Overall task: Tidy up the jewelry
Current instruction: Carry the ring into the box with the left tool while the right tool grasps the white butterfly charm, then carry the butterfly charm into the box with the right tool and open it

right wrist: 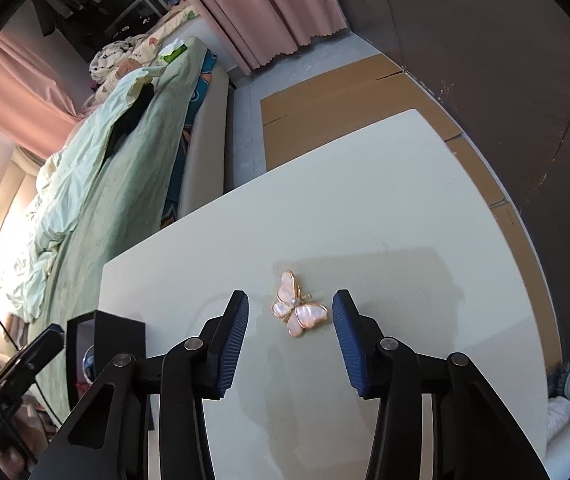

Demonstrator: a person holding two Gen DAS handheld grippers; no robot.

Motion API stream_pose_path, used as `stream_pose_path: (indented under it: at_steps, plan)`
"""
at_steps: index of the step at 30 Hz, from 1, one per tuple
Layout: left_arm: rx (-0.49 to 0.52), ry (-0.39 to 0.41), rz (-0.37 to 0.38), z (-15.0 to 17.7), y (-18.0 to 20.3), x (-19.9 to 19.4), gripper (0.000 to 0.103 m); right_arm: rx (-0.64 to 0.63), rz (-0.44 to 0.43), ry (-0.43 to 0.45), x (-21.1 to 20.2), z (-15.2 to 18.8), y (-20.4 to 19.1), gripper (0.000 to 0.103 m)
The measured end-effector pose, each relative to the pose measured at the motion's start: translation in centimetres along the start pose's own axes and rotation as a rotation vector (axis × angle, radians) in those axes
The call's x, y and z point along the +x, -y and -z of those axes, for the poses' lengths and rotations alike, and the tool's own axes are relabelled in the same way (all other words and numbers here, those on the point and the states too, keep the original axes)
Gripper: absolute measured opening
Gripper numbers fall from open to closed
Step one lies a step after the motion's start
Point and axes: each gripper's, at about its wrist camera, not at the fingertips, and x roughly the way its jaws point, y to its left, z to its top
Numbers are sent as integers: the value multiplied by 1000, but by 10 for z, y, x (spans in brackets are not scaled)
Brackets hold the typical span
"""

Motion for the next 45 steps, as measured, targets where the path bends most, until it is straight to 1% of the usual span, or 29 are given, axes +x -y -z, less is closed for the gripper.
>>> stream_pose_path:
  at_steps: [2, 4, 6, 7, 8, 9, 10, 12, 18, 21, 22, 23, 24, 25, 26, 29, 35, 41, 45]
  plan:
    - [-22, 0, -7, -1, -9, -2, 13, -2, 6, -4, 4, -2, 0, 45]
    - [-37, -4, -14, 0, -17, -3, 13, -6, 15, -10, 9, -2, -3, 41]
    - [-55, -12, -17, 0, -21, -3, 13, -12, 27, -23, 14, -1, -4, 31]
    - [-64, -17, -21, 0, -24, -2, 13, -10, 33, -39, 18, 0, -4, 28]
    - [-73, -25, -27, 1, -26, -2, 13, -14, 46, -30, 17, 1, -4, 21]
    - [-82, -35, -35, 2, -28, -1, 13, -18, 59, -35, 18, 2, -4, 16]
    - [-94, -41, -46, 3, -30, 0, 13, -19, 60, -38, 18, 2, -4, 14]
    - [-113, -55, -49, 5, -33, 2, 13, -12, 51, -46, 18, 3, -2, 14]
    - [-161, -102, -29, 10, -40, 6, 14, 4, 41, -58, 12, 9, 0, 13]
    - [-178, -112, -43, 10, -45, 6, 17, 1, 23, -48, 5, 12, -4, 13]
    - [-177, -107, -45, 11, -45, 4, 19, -2, 13, -42, 1, 13, -6, 13]
    - [-178, -103, -44, 12, -44, 3, 33, -5, -3, -33, -3, 15, -9, 13]
    - [-182, -93, -43, 13, -44, -1, 56, -9, -15, -26, -6, 16, -11, 13]
    - [-186, -80, -43, 13, -44, -4, 71, -14, -32, -16, -11, 17, -15, 13]
    - [-190, -68, -40, 14, -45, -7, 91, -19, -49, -7, -15, 19, -19, 13]
    - [-208, -28, -34, 15, -48, -20, 92, -32, -100, 13, -23, 25, -32, 13]
    - [-226, -16, -63, 20, -58, -33, 92, -61, -236, 37, -32, 37, -69, 13]
    - [-245, 9, -88, 24, -68, -47, 92, -118, -316, 56, -31, 48, -106, 13]
    - [-265, 19, -98, 26, -77, -55, 92, -143, -348, 55, -30, 57, -125, 13]
